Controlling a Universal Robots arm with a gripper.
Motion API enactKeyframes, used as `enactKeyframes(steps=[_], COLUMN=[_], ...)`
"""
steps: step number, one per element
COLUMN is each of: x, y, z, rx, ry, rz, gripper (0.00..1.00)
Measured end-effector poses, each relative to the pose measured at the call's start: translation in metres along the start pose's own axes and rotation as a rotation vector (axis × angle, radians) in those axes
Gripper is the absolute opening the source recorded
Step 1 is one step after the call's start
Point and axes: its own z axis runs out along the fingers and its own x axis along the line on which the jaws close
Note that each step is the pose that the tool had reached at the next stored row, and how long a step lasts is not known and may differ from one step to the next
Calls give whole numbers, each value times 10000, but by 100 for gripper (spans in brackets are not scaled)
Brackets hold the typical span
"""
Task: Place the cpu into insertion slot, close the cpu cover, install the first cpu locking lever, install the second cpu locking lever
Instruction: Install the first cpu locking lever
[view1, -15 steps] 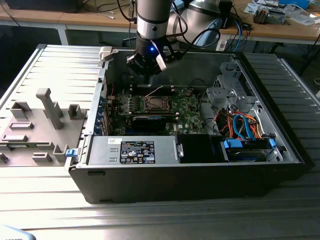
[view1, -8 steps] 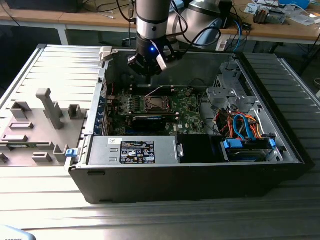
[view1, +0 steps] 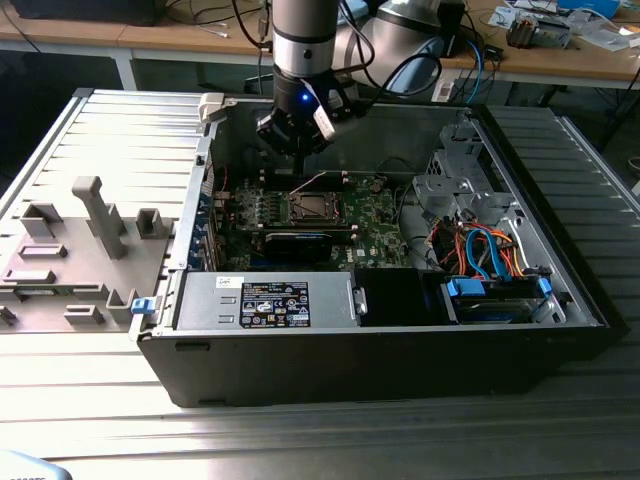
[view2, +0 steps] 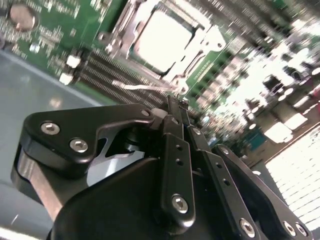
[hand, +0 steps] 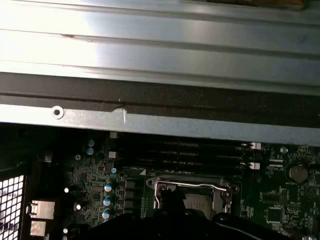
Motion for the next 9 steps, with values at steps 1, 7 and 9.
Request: enactKeyframes(steps=[1, 7, 9], x=[0, 0, 0], y=[0, 0, 0], z=[0, 0, 0], rx=[68, 81, 81], ry=[5, 7, 6], rz=[23, 47, 47], gripper=[11, 11, 11])
